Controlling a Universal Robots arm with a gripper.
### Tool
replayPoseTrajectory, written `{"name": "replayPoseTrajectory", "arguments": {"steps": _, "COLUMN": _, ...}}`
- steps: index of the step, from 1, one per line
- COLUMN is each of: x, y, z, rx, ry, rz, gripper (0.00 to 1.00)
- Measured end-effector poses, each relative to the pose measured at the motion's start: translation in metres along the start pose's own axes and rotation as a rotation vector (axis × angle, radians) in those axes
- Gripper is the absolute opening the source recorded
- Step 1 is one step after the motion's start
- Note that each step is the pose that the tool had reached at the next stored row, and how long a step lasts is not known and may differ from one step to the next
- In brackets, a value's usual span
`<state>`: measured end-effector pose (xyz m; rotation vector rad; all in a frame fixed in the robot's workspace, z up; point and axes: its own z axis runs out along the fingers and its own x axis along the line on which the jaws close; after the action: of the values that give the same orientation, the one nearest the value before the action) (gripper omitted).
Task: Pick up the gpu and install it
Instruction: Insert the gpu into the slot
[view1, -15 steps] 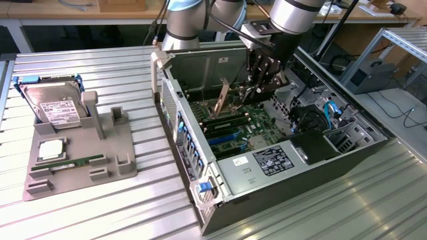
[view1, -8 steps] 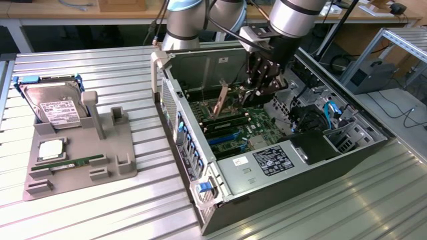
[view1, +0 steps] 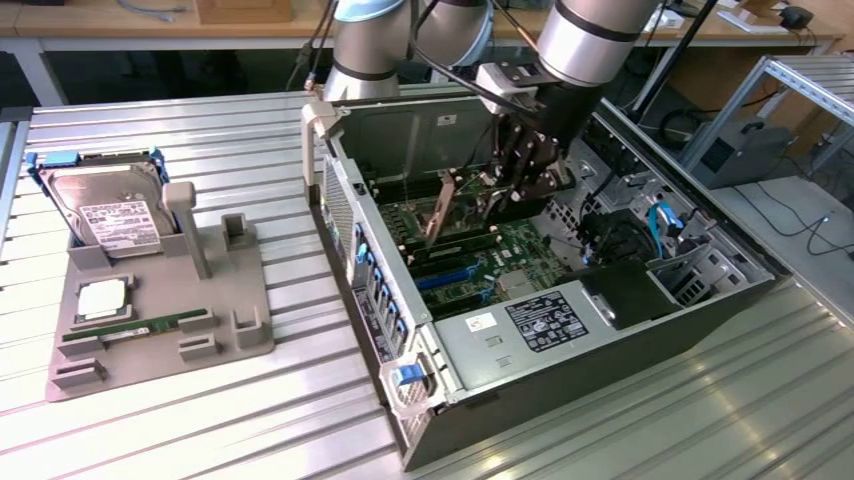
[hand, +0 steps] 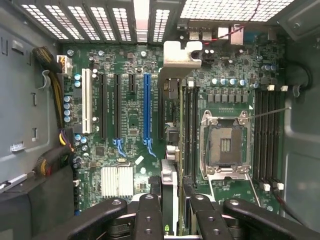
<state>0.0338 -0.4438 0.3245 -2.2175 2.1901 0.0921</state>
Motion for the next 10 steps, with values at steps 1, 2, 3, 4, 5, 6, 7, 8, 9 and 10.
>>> {"name": "replayPoseTrajectory", "arguments": {"steps": 1, "x": 0.001, "y": 0.0011, "z": 0.0004, "rx": 0.0, "ry": 0.0011, "rz": 0.0, "gripper": 0.27}}
{"name": "replayPoseTrajectory", "arguments": {"steps": 2, "x": 0.002, "y": 0.0023, "z": 0.0009, "rx": 0.0, "ry": 0.0018, "rz": 0.0, "gripper": 0.27}}
{"name": "replayPoseTrajectory", "arguments": {"steps": 3, "x": 0.003, "y": 0.0037, "z": 0.0014, "rx": 0.0001, "ry": 0.0022, "rz": 0.0, "gripper": 0.27}}
{"name": "replayPoseTrajectory", "arguments": {"steps": 4, "x": 0.004, "y": 0.0061, "z": 0.002, "rx": 0.0001, "ry": 0.0026, "rz": 0.0, "gripper": 0.27}}
{"name": "replayPoseTrajectory", "arguments": {"steps": 5, "x": 0.005, "y": 0.01, "z": 0.0027, "rx": -0.0001, "ry": 0.0034, "rz": 0.0, "gripper": 0.27}}
{"name": "replayPoseTrajectory", "arguments": {"steps": 6, "x": 0.007, "y": 0.0142, "z": 0.0039, "rx": 0.0, "ry": 0.0035, "rz": 0.0, "gripper": 0.27}}
{"name": "replayPoseTrajectory", "arguments": {"steps": 7, "x": 0.009, "y": 0.0169, "z": 0.005, "rx": 0.0, "ry": 0.0036, "rz": 0.0, "gripper": 0.27}}
{"name": "replayPoseTrajectory", "arguments": {"steps": 8, "x": 0.012, "y": 0.0202, "z": 0.0066, "rx": 0.0, "ry": 0.0039, "rz": 0.0, "gripper": 0.27}}
{"name": "replayPoseTrajectory", "arguments": {"steps": 9, "x": 0.013, "y": 0.0216, "z": 0.0077, "rx": 0.0, "ry": 0.0042, "rz": 0.0, "gripper": 0.27}}
{"name": "replayPoseTrajectory", "arguments": {"steps": 10, "x": 0.014, "y": 0.0232, "z": 0.0087, "rx": 0.0, "ry": 0.0055, "rz": 0.0, "gripper": 0.27}}
